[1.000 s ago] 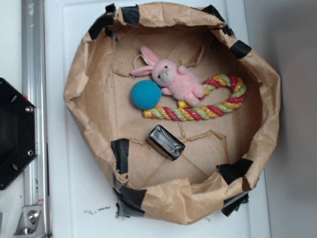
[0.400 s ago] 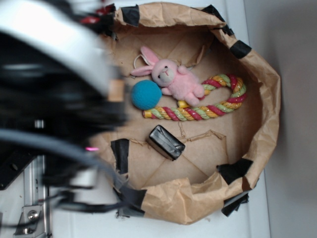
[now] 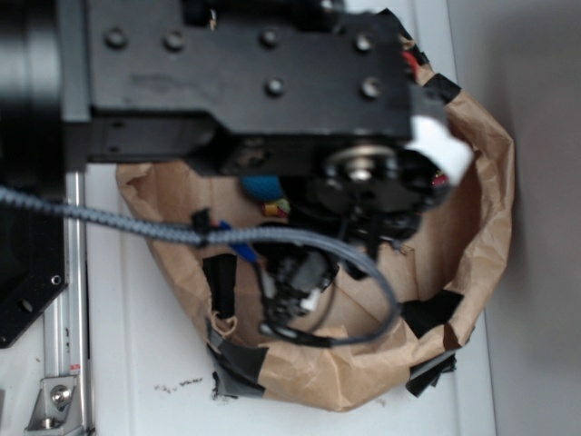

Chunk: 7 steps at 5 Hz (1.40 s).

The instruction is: Grab the black box.

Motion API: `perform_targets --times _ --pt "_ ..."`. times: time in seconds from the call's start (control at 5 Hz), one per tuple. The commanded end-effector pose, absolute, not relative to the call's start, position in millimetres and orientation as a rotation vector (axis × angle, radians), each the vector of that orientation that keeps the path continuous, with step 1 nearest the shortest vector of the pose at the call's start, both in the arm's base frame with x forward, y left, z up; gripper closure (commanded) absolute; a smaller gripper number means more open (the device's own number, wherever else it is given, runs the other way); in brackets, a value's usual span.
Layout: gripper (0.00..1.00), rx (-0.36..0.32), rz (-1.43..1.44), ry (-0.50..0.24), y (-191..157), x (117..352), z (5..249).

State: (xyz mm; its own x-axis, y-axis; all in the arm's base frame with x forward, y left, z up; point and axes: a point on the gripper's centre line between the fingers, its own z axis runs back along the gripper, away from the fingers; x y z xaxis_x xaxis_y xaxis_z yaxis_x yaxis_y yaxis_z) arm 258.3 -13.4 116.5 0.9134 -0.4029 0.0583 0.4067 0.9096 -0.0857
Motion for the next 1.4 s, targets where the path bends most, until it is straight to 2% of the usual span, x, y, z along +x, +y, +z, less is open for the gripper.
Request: perform_targets --times 0.0,0.2,0.4,0.6,0.8,1.0,1.2 --pt "0.00 -0.157 -0.585 -0.033 -29 256 72" --pt "0.00 -0.222 -0.657 -0.071 -57 256 54" --pt "0.00 -0.243 -0.678 -0.070 -70 264 36" --pt "1.00 -0.185 -0.676 -0.057 -67 268 34" --pt "1.00 -0.146 -0.634 -0.086 -48 265 62" --pt "1.00 -0.108 -0.575 -0.133 -29 260 112" --pt "1.00 -0.048 -0.394 -0.211 -9 249 162"
